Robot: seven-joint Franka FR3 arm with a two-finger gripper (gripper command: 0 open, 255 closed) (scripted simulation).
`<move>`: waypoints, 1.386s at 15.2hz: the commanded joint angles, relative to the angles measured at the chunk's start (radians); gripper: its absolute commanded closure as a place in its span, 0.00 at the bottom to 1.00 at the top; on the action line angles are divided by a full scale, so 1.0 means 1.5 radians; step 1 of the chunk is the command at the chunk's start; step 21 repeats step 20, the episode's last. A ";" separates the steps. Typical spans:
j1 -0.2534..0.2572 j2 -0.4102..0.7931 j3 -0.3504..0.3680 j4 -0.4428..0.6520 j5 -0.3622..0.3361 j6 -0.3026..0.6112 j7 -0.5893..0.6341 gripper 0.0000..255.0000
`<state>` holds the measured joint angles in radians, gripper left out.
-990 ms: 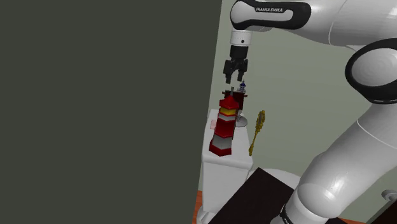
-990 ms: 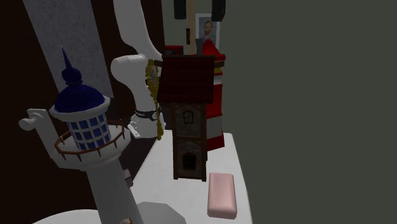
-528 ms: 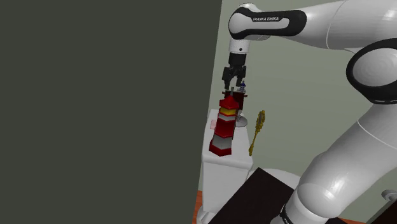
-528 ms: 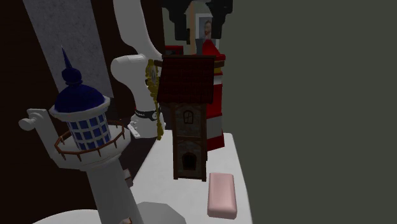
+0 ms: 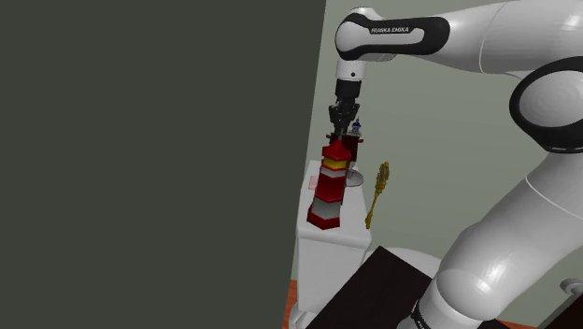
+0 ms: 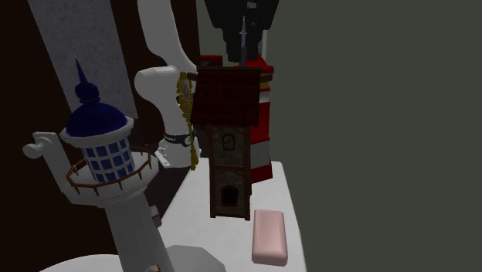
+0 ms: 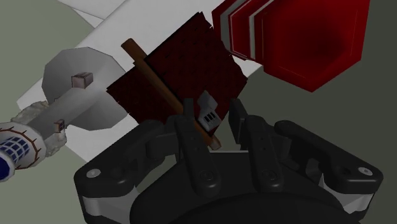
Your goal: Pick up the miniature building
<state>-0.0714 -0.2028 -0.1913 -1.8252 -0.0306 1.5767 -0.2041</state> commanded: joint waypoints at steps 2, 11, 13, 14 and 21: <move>0.000 0.001 0.000 -0.001 0.000 0.000 0.000 1.00; 0.001 0.019 -0.001 0.094 0.003 -0.076 -0.003 1.00; 0.001 0.026 -0.001 0.119 0.004 -0.095 -0.004 1.00; 0.001 0.029 -0.001 0.133 0.005 -0.105 -0.004 1.00; 0.000 0.046 -0.003 0.190 0.008 -0.146 -0.007 1.00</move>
